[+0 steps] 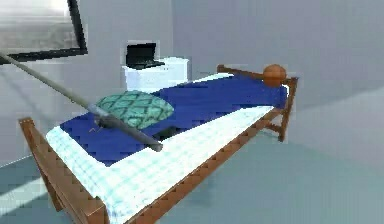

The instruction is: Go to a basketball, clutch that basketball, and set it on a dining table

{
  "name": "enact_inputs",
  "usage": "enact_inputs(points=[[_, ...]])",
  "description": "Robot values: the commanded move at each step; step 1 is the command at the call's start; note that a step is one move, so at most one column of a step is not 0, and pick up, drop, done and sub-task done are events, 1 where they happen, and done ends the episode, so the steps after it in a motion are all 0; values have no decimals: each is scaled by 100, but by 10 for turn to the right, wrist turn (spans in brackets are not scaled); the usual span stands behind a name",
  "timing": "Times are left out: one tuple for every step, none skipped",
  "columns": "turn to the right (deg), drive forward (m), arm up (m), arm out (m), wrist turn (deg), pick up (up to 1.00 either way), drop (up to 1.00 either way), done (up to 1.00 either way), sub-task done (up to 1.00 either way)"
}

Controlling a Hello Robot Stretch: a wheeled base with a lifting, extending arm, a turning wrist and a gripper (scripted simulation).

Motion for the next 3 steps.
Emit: enact_inputs(points=[[420,0,0,0,0,0,0,0,0],[0,60,0,0,0,0,0,0,0],[0,100,0,0,0,0,0,0,0]])
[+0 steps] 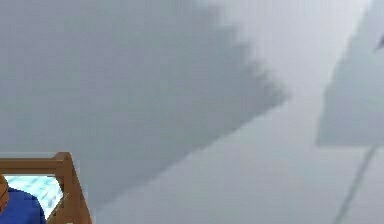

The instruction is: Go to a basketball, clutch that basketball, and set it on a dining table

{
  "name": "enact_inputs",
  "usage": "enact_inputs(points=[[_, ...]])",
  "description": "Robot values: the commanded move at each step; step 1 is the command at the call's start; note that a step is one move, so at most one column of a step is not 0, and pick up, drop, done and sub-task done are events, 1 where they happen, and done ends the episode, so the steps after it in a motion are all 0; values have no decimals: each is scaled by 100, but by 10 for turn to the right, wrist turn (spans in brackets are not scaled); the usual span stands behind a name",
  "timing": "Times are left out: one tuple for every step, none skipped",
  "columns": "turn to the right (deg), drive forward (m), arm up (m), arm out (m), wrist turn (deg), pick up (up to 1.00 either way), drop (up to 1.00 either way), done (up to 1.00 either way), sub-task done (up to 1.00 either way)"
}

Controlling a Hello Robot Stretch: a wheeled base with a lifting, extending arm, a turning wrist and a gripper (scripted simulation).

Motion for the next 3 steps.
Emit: enact_inputs(points=[[240,0,0,0,0,0,0,0,0],[0,10,0,0,0,0,0,0,0],[-450,0,0,0,0,0,0,0,0]])
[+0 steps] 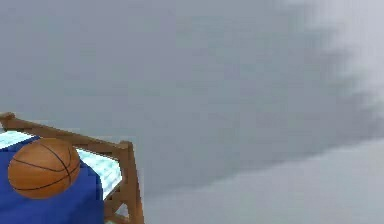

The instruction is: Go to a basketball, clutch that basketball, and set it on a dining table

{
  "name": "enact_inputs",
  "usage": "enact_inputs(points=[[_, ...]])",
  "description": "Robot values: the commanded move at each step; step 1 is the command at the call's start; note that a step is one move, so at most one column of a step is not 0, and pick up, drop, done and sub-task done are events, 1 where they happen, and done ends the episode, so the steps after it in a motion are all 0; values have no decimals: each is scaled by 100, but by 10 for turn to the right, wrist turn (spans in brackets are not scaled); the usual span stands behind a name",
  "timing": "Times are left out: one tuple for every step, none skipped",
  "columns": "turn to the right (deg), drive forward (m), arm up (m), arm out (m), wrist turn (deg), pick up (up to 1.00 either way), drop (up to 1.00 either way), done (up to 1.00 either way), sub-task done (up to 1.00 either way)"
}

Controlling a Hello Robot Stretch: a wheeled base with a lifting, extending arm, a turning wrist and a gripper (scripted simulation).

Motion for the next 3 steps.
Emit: enact_inputs(points=[[-450,0,0,0,0,0,0,0,0],[-450,0,0,0,0,0,0,0,0],[-360,0,0,0,0,0,0,0,0]])
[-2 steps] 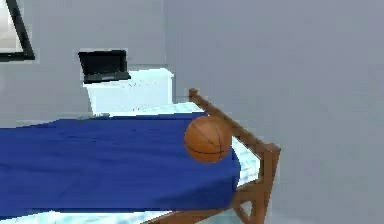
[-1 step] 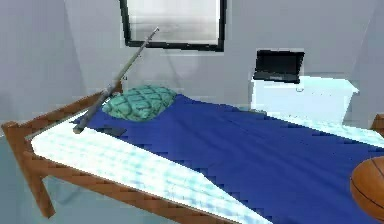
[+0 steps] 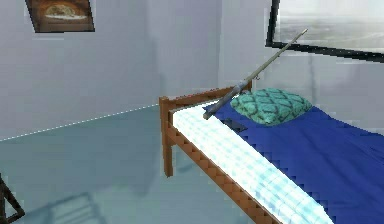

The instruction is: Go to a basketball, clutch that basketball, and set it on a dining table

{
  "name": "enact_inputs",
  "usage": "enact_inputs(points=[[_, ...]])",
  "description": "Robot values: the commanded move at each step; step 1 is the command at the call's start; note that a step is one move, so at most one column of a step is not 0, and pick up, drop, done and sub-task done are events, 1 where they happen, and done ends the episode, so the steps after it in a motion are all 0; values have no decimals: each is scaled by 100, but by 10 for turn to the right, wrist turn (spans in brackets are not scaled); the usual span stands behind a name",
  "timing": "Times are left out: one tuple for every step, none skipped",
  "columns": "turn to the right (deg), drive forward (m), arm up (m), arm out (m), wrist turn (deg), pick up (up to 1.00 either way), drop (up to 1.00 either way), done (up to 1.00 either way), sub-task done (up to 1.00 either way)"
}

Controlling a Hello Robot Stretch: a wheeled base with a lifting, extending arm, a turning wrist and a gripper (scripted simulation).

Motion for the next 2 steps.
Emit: enact_inputs(points=[[0,0,50,0,0,0,0,0,0],[0,0,38,0,0,0,0,0,0]])
